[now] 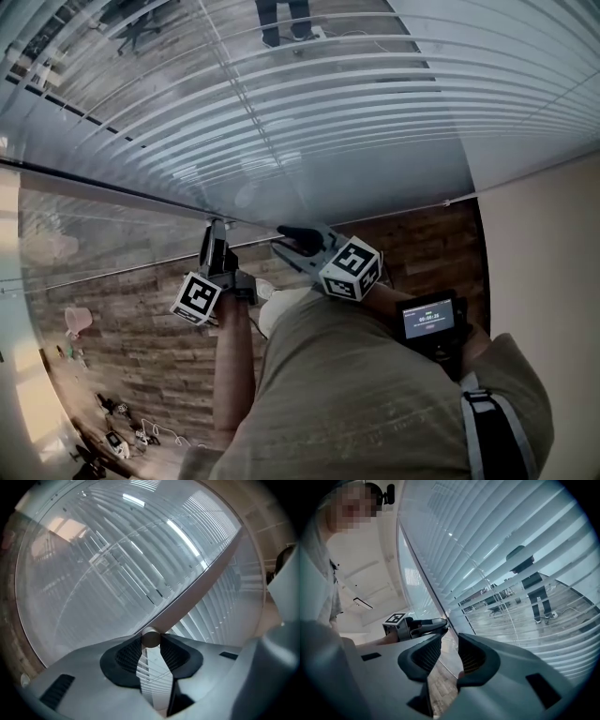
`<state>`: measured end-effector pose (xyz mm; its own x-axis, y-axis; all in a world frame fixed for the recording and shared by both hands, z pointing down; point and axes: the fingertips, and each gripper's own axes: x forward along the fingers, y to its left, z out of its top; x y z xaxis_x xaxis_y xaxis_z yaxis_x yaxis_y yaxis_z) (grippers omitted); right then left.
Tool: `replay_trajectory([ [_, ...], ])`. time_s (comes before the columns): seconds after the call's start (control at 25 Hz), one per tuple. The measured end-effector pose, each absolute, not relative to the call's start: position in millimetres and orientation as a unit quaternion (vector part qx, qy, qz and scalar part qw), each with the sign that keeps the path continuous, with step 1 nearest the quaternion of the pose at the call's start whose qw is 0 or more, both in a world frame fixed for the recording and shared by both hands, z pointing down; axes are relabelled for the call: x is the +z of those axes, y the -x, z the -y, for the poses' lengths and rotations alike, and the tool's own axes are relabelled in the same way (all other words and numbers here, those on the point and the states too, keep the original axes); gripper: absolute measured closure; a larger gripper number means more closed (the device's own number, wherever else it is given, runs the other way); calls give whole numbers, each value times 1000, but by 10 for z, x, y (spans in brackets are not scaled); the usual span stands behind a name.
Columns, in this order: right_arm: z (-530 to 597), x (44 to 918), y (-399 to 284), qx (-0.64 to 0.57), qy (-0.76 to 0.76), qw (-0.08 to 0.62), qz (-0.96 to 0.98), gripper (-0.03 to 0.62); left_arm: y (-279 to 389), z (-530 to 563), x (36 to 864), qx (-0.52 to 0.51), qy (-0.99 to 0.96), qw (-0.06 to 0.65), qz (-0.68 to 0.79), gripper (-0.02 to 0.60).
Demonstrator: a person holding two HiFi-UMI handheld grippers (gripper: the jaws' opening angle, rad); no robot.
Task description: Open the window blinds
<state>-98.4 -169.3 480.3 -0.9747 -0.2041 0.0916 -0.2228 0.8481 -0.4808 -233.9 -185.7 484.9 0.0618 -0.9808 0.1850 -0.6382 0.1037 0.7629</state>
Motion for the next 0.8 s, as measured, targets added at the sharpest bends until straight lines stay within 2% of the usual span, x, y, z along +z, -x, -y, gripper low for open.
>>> replay_trajectory([
  [0.6,1679,4833,998,256,-106,23,960,493,2309,1815,4852,23,-644,223,731,446],
  [0.8,1684,4837,997,256,-107,23,960,493,2290,1825,4855,148,-631,135,749,446],
])
